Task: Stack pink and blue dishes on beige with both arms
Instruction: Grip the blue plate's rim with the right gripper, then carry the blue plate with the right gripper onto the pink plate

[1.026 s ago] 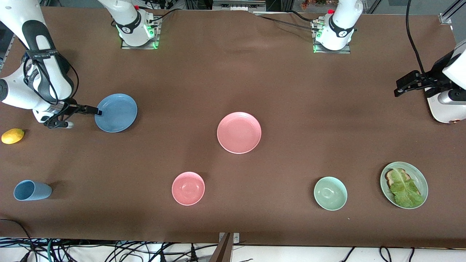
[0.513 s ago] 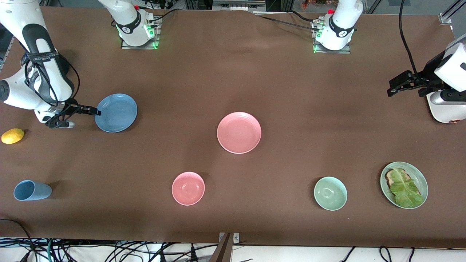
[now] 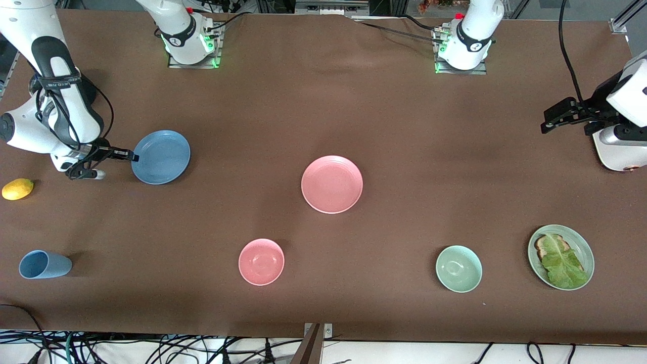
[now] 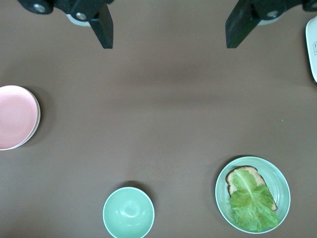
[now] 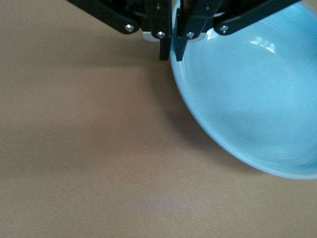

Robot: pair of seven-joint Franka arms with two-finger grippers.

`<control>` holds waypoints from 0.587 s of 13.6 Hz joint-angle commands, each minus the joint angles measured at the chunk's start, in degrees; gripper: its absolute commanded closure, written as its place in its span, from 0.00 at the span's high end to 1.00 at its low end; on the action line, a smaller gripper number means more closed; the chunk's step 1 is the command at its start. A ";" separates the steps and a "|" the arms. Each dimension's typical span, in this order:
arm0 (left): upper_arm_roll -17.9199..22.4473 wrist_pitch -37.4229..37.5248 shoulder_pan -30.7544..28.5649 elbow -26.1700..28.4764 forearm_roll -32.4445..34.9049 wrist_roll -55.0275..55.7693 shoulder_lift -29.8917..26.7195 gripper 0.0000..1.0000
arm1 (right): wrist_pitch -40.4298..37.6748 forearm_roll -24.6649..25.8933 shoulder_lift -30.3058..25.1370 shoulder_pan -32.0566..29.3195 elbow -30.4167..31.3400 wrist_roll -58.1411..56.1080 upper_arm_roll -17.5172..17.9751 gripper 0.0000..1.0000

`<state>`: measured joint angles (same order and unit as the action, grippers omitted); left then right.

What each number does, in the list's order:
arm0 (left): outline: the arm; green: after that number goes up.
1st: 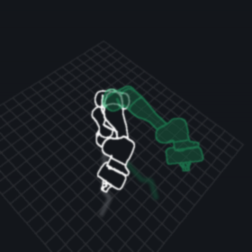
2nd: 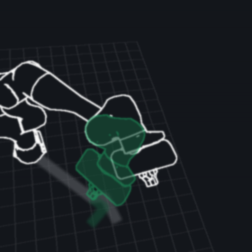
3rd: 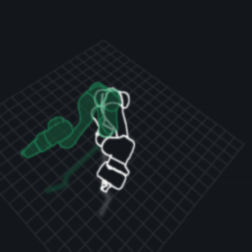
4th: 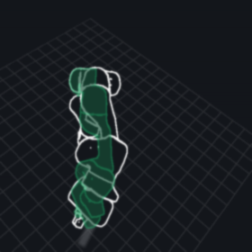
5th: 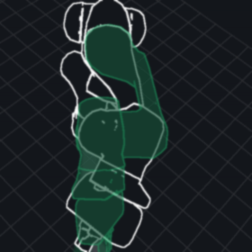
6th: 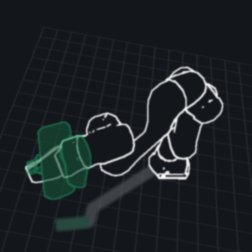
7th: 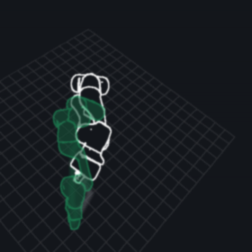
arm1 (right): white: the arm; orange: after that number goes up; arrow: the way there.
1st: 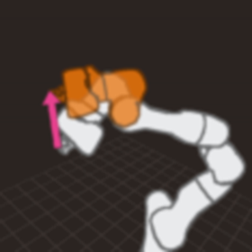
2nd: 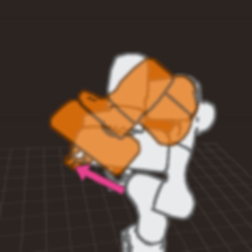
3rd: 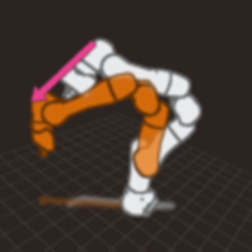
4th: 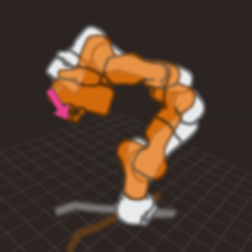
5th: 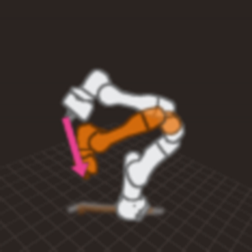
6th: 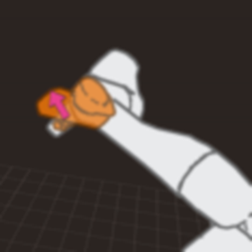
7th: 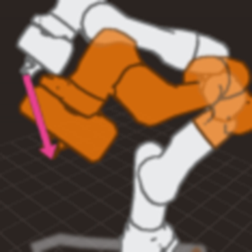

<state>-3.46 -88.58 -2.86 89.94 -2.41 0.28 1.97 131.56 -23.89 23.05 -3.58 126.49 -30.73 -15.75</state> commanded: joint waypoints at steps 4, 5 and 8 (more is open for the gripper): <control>0.03 0.60 -1.35 -0.46 -0.66 -1.95 0.93 1.00 | -12.44 -1.16 0.24 -0.55 -8.52 -1.27 0.37 0.00; 0.03 0.60 -1.35 -0.46 -0.66 -1.95 0.93 1.00 | -14.47 -1.07 -0.20 -0.37 -10.02 -0.83 0.37 0.00; 0.03 0.60 -1.35 -0.46 -0.84 -1.95 0.93 1.00 | -21.32 -1.07 -1.34 0.68 -14.85 2.14 0.63 0.00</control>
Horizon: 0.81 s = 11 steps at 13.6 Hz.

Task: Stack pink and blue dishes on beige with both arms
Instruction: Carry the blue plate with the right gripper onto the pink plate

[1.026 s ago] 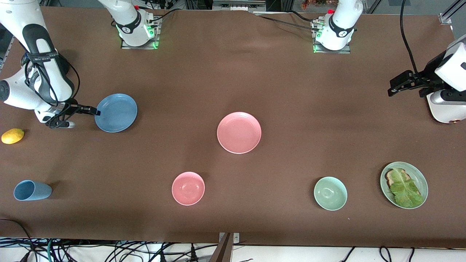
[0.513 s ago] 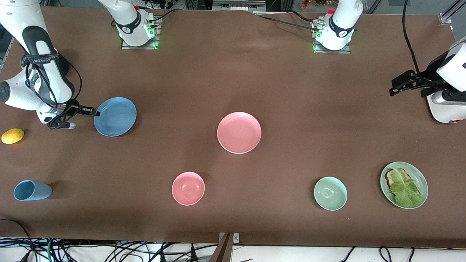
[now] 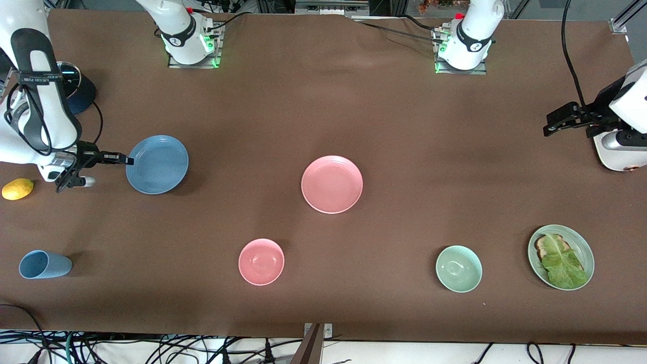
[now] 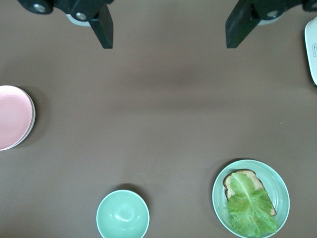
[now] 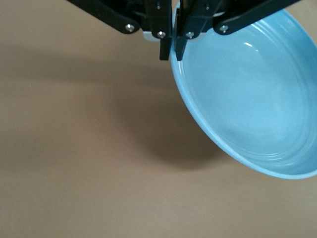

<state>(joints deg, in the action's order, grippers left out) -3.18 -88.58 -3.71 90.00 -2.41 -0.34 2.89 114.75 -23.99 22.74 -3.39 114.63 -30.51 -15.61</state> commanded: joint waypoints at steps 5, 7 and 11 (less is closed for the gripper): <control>-0.25 0.51 -1.13 -0.52 -0.93 -1.33 0.28 1.00 | -11.22 -0.44 -5.68 10.66 -7.14 17.13 0.66 0.00; -0.25 0.51 -1.13 -0.79 -0.93 -1.33 0.54 1.00 | -10.69 -0.62 -6.30 16.28 -7.84 21.95 0.84 0.00; -0.33 0.60 -1.13 -0.79 -1.02 -1.33 0.54 1.00 | -8.14 -0.45 -3.86 27.35 -11.35 30.05 2.69 0.00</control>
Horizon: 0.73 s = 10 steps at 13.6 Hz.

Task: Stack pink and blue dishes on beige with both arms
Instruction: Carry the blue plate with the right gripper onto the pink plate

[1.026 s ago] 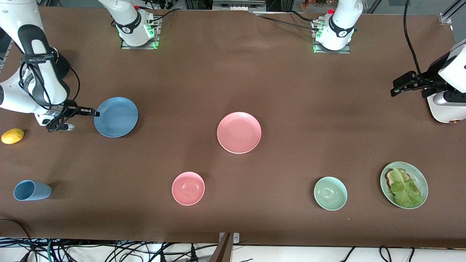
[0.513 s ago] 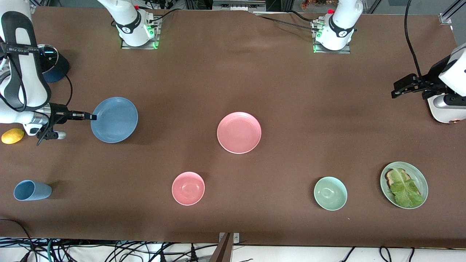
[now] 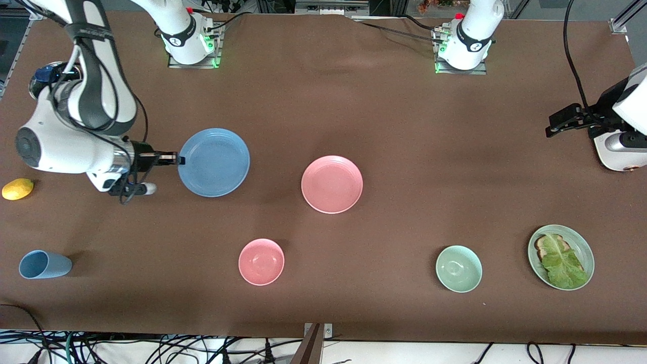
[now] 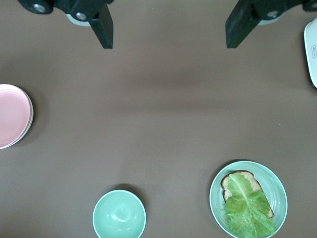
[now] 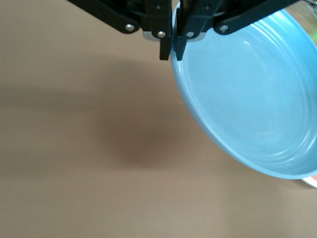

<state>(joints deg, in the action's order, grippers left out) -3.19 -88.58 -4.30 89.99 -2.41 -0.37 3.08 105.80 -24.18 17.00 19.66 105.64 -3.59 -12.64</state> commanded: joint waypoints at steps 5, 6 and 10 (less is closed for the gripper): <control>-0.32 0.51 -0.53 -0.78 -1.02 -1.30 0.35 1.00 | 8.87 -4.37 10.94 15.91 -9.83 13.49 0.16 0.00; -0.32 0.51 -0.53 -0.78 -1.02 -1.30 0.35 1.00 | 11.68 -5.61 12.52 17.50 -10.71 15.43 0.34 0.00; -0.32 0.51 -0.53 -0.78 -1.02 -1.30 0.35 1.00 | 20.65 -13.51 17.10 22.17 -12.13 16.77 0.43 0.00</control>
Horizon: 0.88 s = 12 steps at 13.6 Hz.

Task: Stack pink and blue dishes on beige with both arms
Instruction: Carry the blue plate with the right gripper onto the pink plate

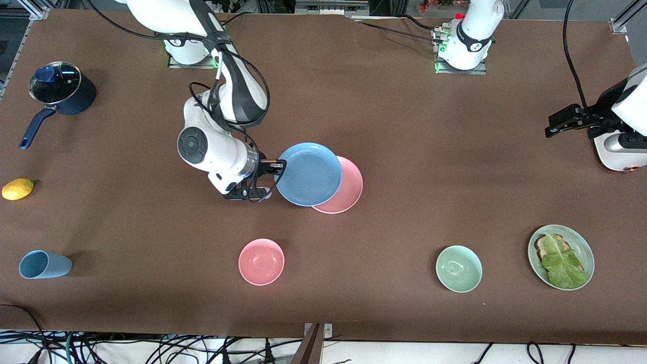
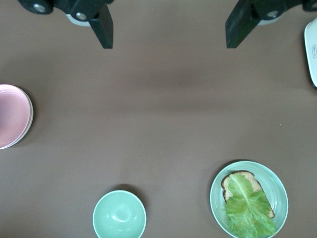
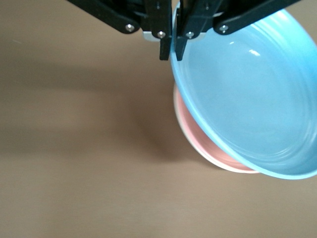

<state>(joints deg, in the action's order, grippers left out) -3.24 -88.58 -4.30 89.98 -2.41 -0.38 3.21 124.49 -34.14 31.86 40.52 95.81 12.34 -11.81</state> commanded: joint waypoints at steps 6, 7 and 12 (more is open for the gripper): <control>-0.28 0.51 -0.54 -0.77 -1.10 -1.29 0.40 1.00 | 6.29 -4.36 8.83 4.13 -5.54 0.75 0.38 0.00; -0.28 0.51 -0.54 -0.77 -1.10 -1.29 0.40 1.00 | 6.38 -4.36 9.71 4.04 -6.50 0.75 0.38 0.00; -0.28 0.51 -0.62 -0.77 -1.10 -1.38 0.66 1.00 | 5.68 -4.18 10.68 4.04 -7.04 -0.30 0.38 0.00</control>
<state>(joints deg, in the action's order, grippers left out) -3.24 -88.58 -4.30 89.99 -2.42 -0.38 3.56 130.94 -37.31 42.07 44.59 90.34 12.57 -11.42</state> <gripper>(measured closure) 0.000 0.956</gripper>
